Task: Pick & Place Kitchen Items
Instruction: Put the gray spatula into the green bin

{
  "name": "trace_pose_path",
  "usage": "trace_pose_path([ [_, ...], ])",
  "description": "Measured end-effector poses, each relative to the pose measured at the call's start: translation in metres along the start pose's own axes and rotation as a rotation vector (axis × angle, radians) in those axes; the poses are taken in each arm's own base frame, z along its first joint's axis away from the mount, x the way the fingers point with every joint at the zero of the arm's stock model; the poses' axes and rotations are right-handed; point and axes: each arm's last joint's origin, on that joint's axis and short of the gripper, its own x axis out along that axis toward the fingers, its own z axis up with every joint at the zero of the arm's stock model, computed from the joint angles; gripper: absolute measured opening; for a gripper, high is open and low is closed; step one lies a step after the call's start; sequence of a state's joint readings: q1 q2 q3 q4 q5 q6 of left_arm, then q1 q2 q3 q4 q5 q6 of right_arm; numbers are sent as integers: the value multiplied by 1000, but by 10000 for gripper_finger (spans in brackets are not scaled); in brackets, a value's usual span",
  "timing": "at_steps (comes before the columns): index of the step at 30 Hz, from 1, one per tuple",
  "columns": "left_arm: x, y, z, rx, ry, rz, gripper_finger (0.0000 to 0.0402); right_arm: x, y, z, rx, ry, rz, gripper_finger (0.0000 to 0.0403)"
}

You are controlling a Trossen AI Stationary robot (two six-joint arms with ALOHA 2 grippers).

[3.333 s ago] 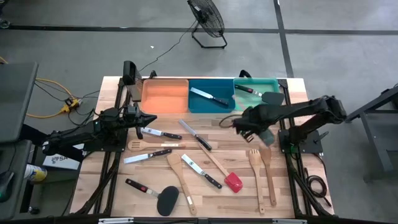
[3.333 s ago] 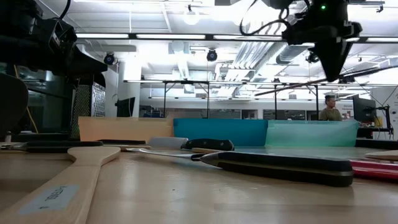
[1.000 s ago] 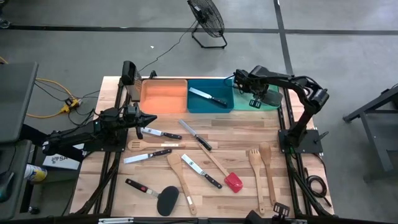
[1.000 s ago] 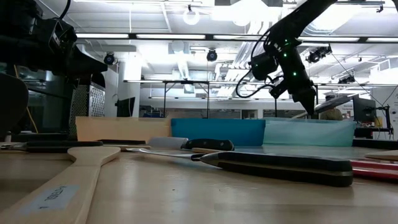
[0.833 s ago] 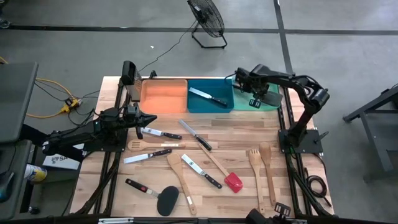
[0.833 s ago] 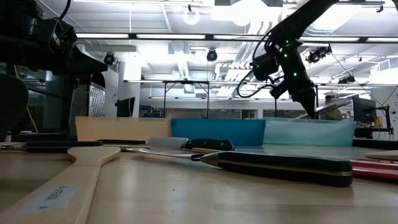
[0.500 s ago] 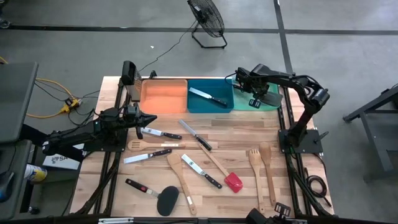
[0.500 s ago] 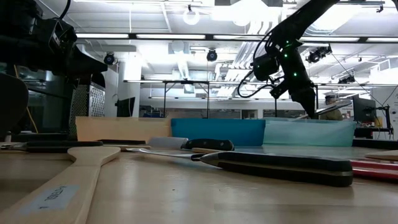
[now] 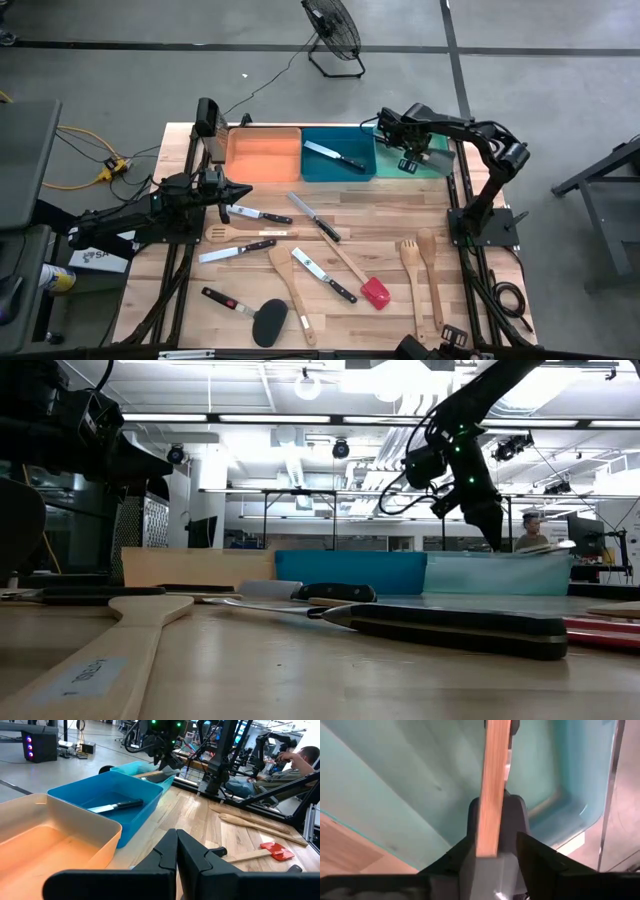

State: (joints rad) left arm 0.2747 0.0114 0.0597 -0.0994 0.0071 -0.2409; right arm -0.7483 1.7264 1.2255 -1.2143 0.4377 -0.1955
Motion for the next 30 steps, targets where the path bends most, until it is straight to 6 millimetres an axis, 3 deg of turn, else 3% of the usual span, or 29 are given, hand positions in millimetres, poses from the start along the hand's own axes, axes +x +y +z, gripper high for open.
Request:
trace_pose_path([
  [6,0,0,0,0,0,0,0,0,0,0,17,2,-4,165],
  [14,0,0,0,0,0,0,0,0,-1,-4,106,48,-58,158],
  [21,0,0,0,0,0,0,0,-1,5,-17,203,170,98,141],
  [26,0,0,0,0,0,0,0,-3,6,-26,294,268,80,117],
  [30,0,0,0,0,0,0,0,-5,9,-28,324,294,157,63],
])
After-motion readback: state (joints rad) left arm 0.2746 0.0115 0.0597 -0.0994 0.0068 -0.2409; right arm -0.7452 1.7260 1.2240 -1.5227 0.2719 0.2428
